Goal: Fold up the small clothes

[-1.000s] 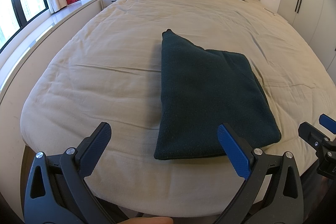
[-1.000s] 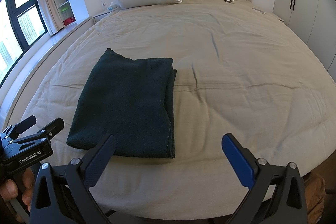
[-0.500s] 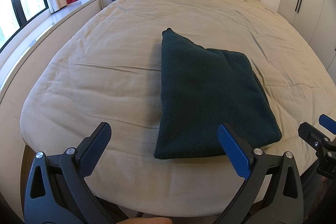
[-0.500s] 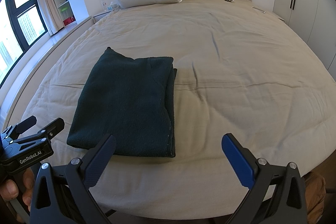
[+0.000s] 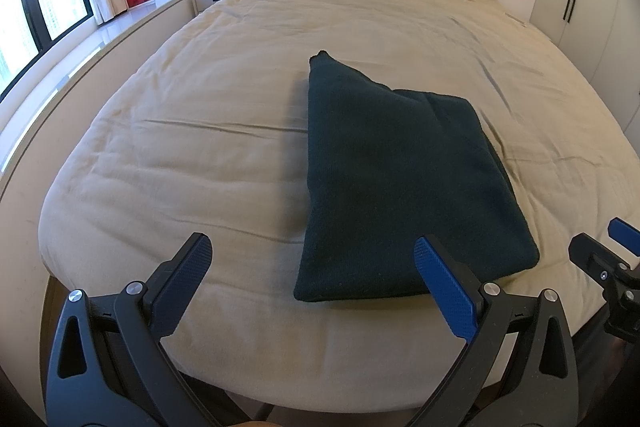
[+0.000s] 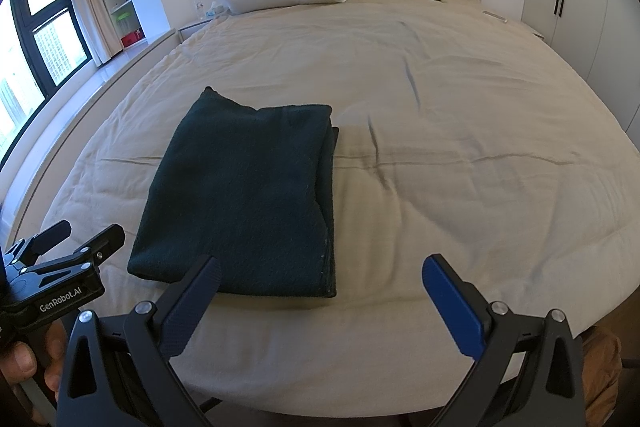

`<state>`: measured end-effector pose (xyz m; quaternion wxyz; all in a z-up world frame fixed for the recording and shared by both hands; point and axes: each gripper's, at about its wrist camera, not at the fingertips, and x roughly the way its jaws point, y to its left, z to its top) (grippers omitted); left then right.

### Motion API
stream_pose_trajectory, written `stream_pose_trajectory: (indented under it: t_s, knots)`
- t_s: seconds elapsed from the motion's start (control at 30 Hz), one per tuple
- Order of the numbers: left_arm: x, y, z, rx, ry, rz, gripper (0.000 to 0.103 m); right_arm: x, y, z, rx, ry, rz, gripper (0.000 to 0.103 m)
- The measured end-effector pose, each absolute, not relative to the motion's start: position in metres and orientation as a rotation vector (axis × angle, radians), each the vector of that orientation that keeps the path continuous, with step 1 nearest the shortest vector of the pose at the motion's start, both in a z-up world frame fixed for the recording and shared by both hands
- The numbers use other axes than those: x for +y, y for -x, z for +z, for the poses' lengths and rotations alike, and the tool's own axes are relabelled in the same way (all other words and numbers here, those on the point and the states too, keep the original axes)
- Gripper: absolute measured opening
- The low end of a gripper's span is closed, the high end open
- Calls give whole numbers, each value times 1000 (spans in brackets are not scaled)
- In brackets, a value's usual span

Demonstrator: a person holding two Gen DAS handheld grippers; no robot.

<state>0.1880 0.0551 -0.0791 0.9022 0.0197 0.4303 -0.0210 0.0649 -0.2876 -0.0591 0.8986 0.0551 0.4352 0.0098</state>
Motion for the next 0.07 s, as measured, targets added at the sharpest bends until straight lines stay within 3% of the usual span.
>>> stream_pose_trajectory:
  t_s: [0.07]
  knots:
    - [56,-187,-79,888,-41,-41,103,-291,-66,-58,903,-116,21,103]
